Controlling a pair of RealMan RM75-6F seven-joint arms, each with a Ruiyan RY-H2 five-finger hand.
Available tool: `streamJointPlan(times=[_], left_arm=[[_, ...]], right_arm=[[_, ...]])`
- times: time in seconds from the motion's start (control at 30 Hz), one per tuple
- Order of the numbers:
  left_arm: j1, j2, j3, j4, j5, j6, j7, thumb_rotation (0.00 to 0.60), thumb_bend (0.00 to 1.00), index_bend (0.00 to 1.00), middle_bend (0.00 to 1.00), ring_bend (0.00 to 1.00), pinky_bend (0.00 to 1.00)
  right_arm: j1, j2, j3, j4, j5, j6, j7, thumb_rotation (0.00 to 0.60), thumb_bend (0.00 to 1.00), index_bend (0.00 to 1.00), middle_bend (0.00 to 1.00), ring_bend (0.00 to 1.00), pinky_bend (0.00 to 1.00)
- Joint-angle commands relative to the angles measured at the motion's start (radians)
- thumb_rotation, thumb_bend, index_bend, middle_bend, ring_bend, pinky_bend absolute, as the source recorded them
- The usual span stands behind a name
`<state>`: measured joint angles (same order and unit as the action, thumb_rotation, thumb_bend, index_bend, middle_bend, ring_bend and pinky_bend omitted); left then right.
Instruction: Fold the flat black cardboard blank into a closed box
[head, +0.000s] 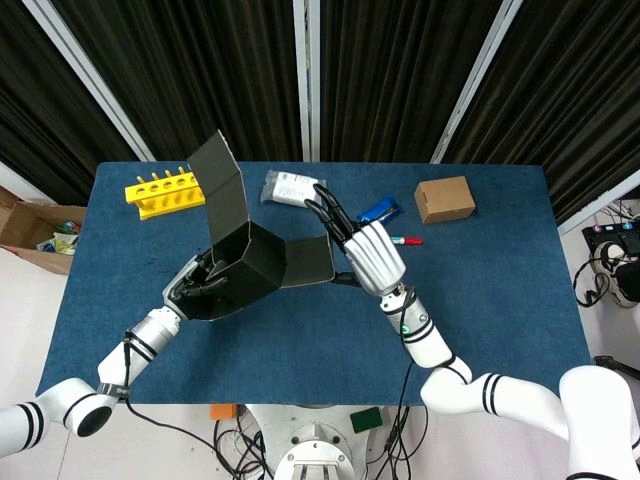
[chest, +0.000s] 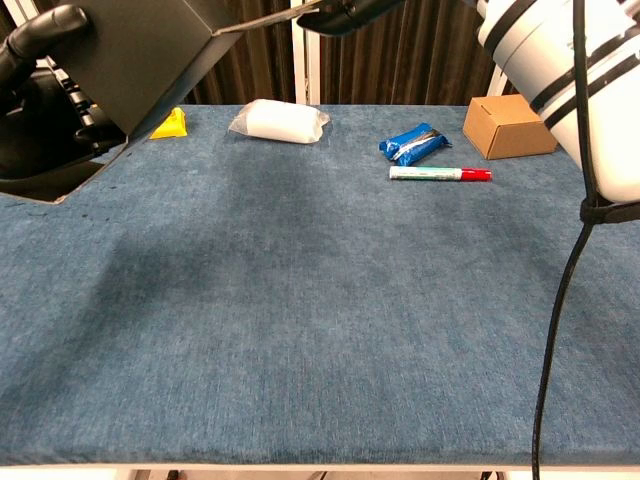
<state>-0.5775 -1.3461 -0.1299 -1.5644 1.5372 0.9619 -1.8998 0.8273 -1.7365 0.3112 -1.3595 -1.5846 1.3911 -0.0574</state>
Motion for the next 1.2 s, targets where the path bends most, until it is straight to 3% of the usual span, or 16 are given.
streamJointPlan(times=[0.03, 0.43, 0.8, 1.2], left_arm=[[-0.007, 0.001, 0.014, 0.008, 0.016, 0.004, -0.002, 0.6, 0.0, 0.31, 0.35, 0.57, 0.82], [-0.041, -0.011, 0.075, 0.064, 0.069, 0.017, 0.047, 0.6, 0.0, 0.31, 0.35, 0.56, 0.82], [-0.064, -0.017, 0.1, 0.082, 0.044, -0.005, 0.217, 0.6, 0.0, 0.32, 0.34, 0.56, 0.83], [-0.075, -0.062, 0.115, 0.127, 0.011, -0.028, 0.416, 0.6, 0.0, 0.32, 0.33, 0.56, 0.82]], right_arm=[[0.008, 0.01, 0.008, -0.016, 0.0, -0.007, -0.014, 0.6, 0.0, 0.0, 0.0, 0.63, 0.99], [0.024, 0.055, 0.003, -0.096, 0.0, -0.054, -0.075, 0.6, 0.0, 0.0, 0.02, 0.64, 0.99], [0.039, 0.091, -0.031, -0.147, -0.01, -0.118, -0.152, 0.6, 0.0, 0.0, 0.05, 0.65, 0.99], [0.063, 0.058, -0.094, -0.06, -0.036, -0.184, -0.25, 0.6, 0.0, 0.0, 0.08, 0.65, 0.99]])
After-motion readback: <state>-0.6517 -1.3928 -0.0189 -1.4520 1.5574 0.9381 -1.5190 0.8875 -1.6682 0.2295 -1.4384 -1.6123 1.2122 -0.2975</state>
